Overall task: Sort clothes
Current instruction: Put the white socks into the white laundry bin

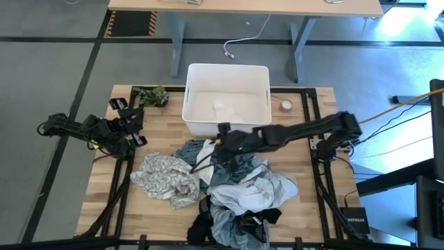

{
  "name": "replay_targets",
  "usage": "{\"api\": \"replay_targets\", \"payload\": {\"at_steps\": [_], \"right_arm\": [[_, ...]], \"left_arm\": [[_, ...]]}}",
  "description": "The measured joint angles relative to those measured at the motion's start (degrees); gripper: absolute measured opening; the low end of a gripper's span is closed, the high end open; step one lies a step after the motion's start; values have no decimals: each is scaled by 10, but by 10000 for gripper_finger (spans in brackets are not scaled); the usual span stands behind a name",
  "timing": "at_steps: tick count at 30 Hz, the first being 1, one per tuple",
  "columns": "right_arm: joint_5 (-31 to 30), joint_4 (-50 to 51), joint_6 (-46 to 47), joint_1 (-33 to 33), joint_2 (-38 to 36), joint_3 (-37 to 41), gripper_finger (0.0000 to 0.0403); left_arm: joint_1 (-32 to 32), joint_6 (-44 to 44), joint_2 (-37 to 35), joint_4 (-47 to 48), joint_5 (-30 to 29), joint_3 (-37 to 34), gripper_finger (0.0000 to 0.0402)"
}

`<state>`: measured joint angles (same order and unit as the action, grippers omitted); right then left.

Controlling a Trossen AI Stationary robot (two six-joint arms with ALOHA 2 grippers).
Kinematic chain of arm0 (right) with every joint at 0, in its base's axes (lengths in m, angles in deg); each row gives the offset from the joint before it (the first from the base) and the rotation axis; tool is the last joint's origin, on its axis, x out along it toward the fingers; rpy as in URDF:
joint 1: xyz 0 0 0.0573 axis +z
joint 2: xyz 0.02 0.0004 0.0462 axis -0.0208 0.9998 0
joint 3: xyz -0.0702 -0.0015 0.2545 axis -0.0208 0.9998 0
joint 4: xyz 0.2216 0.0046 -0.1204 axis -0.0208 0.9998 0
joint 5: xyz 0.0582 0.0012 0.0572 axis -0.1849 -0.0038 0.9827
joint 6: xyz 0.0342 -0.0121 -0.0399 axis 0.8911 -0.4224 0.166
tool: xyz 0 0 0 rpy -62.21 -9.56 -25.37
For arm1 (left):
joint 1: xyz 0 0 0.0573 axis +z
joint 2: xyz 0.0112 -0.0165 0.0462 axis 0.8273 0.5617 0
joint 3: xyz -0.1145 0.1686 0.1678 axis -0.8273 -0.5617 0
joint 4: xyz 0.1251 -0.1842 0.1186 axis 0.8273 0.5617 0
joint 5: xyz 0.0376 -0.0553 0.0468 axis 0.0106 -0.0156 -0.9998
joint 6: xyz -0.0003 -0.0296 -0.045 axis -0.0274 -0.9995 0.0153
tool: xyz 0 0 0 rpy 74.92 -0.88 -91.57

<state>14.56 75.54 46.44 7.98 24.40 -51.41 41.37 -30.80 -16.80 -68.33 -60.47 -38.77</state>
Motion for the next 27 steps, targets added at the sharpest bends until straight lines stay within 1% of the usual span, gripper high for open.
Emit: {"api": "replay_targets", "payload": {"at_steps": [3, 7, 16, 20, 23, 25, 27], "right_arm": [[-53, -20, -36, -1, 39, 0, 229], [-94, -31, -59, -8, 84, 0, 229], [-118, -31, -70, -41, 141, 0, 229], [-101, -33, -76, -47, 144, 0, 227], [-83, -41, -82, -47, 144, 0, 205], [-77, -50, -83, -47, 144, 0, 177], [-66, -53, -84, -47, 144, 0, 141]], "left_arm": [[0, 0, 0, -7, 0, 0, 56], [0, 0, 0, -11, 0, 0, 56], [0, 0, 0, -13, 0, 0, 56], [0, 0, 0, -13, 0, 0, 56], [0, 0, 0, -12, 0, 0, 56], [0, 0, 0, -11, 0, 0, 56], [0, 0, 0, -11, 0, 0, 56]]}}
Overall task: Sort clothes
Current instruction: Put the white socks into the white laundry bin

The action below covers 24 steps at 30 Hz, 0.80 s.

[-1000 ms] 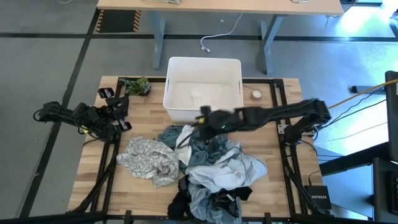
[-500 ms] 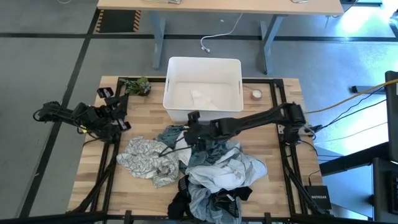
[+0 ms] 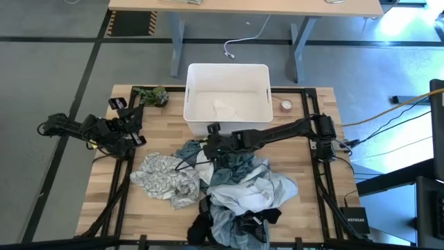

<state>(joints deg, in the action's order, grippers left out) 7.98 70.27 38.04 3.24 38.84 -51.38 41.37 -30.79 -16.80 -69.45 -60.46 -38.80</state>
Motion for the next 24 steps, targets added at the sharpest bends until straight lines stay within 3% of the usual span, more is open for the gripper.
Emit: {"api": "replay_targets", "payload": {"at_steps": [6, 12, 20, 24], "right_arm": [[-21, -1, -1, 0, 0, 0, 16], [-51, 3, -1, 7, -7, 0, 15], [-57, 1, -21, 24, -74, 0, 5], [-49, -15, 61, 23, -93, -2, 16]], "left_arm": [[0, 4, 0, 0, 0, 0, 56], [0, 4, 0, -1, 0, 0, 56], [0, 4, 0, 1, 0, 0, 56], [0, 4, 0, 1, 0, 0, 56]]}}
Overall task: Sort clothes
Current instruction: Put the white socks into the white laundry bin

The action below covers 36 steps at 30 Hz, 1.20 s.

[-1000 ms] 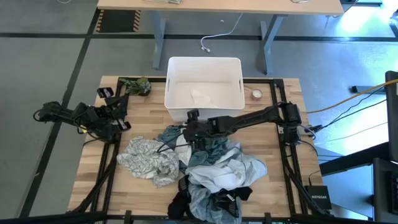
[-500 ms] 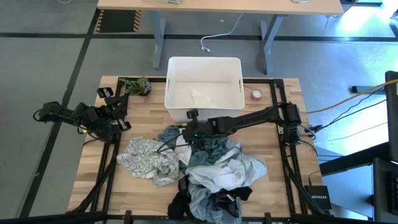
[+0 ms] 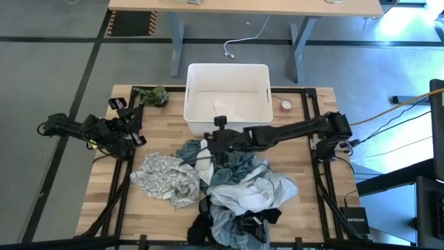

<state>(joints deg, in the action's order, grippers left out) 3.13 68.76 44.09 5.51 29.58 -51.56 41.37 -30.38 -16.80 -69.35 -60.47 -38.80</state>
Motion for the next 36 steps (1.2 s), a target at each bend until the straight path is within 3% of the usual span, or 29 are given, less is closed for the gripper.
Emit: {"api": "replay_targets", "payload": {"at_steps": [4, 8, 13, 19, 25, 28, 32, 36], "right_arm": [[10, 3, 51, 0, 12, 0, 63], [32, -33, 46, 0, 44, 1, 128], [14, -76, 19, -3, 84, 1, 200], [4, -25, 14, -19, 114, 1, 232], [-5, 7, 7, -25, 123, 2, 205], [-1, 1, 1, -25, 123, 2, 148], [18, -22, 0, -22, 123, 2, 31], [20, -40, 1, -18, 119, 2, 22]], "left_arm": [[0, -3, 0, 1, 0, 0, 56], [0, 2, 0, 0, 0, 0, 56], [0, 8, 0, 0, 0, 0, 56], [0, 4, 0, 0, 0, 0, 56], [0, 4, 0, 0, 0, 0, 56], [0, 11, 0, 0, -1, 0, 56], [0, 5, 0, 0, -1, 0, 56], [0, 5, 0, 0, -1, 0, 56]]}}
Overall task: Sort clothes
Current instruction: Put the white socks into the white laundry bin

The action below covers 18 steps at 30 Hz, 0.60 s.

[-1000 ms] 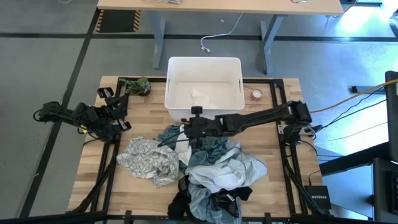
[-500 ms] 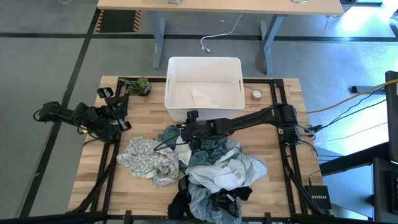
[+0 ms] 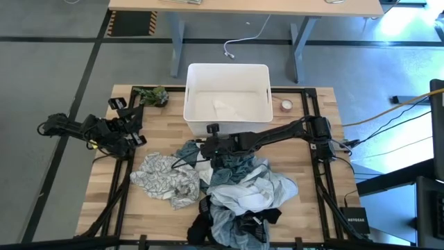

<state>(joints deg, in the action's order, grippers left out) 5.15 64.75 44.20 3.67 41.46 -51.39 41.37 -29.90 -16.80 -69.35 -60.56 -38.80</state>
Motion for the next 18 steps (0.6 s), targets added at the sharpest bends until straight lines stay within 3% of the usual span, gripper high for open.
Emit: {"api": "replay_targets", "payload": {"at_steps": [7, 11, 18], "right_arm": [[-32, -21, -30, 18, -90, 0, 10], [-83, -19, -48, 17, -171, 0, 14], [-138, -49, -91, -31, -288, -1, 9]], "left_arm": [[0, 8, 0, 1, 0, 0, 56], [0, 6, 0, 3, 0, 0, 56], [0, 8, 0, 1, -1, 0, 56]]}}
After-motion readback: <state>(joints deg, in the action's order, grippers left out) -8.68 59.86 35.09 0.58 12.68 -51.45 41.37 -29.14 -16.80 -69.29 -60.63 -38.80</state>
